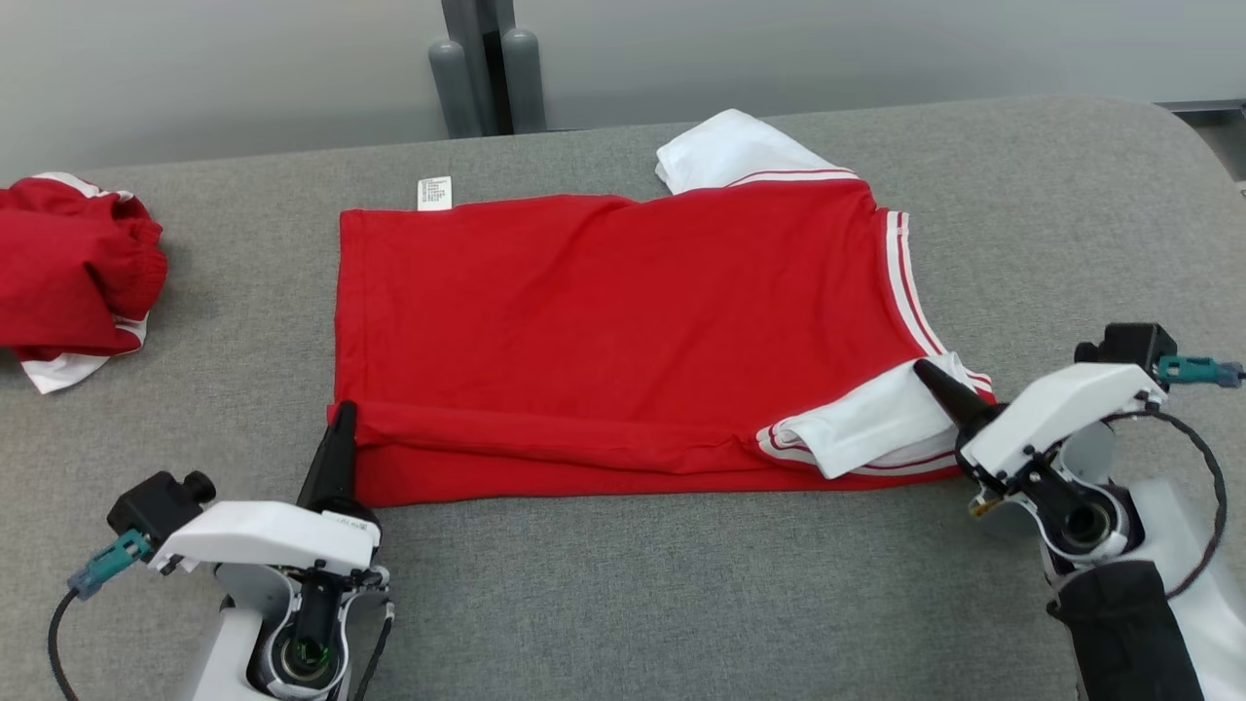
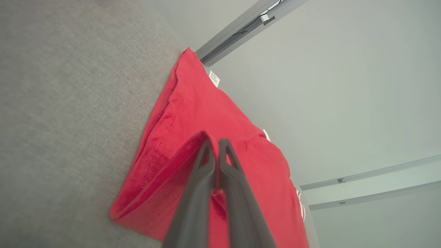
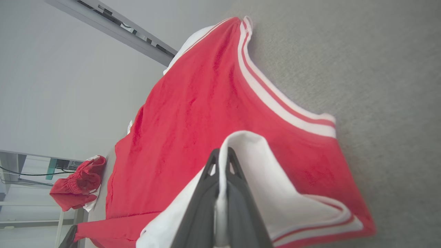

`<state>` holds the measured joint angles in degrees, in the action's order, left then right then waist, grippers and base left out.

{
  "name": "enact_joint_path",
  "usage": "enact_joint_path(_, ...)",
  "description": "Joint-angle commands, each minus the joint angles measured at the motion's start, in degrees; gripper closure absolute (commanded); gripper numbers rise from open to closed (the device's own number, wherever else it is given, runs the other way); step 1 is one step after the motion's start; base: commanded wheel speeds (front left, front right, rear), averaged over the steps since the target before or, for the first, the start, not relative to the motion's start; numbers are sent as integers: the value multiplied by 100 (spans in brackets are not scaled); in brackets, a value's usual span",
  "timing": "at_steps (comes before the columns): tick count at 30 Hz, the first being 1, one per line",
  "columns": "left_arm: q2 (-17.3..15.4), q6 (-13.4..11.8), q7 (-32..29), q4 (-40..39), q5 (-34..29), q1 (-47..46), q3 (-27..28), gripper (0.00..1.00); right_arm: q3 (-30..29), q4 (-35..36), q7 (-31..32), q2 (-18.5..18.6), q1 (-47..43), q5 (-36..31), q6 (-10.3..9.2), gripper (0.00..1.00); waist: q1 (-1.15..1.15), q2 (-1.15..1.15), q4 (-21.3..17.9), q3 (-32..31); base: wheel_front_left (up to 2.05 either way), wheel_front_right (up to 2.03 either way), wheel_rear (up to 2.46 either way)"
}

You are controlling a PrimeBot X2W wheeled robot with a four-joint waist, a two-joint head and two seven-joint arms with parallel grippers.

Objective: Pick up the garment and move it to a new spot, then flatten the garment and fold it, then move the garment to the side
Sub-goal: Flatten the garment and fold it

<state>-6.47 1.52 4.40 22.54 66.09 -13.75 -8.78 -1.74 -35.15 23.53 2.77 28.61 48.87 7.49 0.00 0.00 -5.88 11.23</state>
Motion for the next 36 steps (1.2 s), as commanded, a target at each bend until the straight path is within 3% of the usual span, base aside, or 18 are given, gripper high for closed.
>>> enact_joint_path(1,-30,58,25,110,-83,-158,-23,100,27,-158,-21,25,171,-67,1,100,0,0,48,64,0,0,0)
enact_joint_path(13,-29,250,167,1260,-429,-983,-307,100,325,-2024,-141,29,1696,-579,1,100,0,0,132,71,0,0,0)
enact_joint_path(20,-101,290,125,1732,-571,-1373,-436,100,563,-2896,-409,28,2360,-404,1,100,0,0,116,105,0,0,0)
enact_joint_path(21,-114,290,107,1791,-605,-1420,-466,100,583,-3019,-458,30,2437,-328,1,98,0,0,112,107,0,0,0)
enact_joint_path(22,-121,306,107,1845,-629,-1466,-490,100,607,-3137,-531,29,2522,-244,1,64,0,0,112,109,0,0,0)
enact_joint_path(23,-113,308,115,1895,-631,-1508,-502,70,643,-3234,-592,28,2608,-149,1,12,0,0,113,109,0,0,0)
enact_joint_path(24,-113,328,132,1924,-662,-1549,-525,51,671,-3334,-680,26,2684,-54,1,0,0,0,114,108,0,0,0)
enact_joint_path(25,-106,353,142,1954,-669,-1585,-539,11,714,-3415,-746,27,2753,41,1,0,0,0,117,106,0,0,0)
enact_joint_path(26,-98,366,160,1974,-670,-1606,-554,0,764,-3464,-801,25,2811,138,1,0,0,0,120,103,0,0,0)
enact_joint_path(36,-193,506,396,1805,-820,-1672,-706,0,1479,-3360,-1410,27,3033,907,1,0,0,0,90,40,0,0,0)
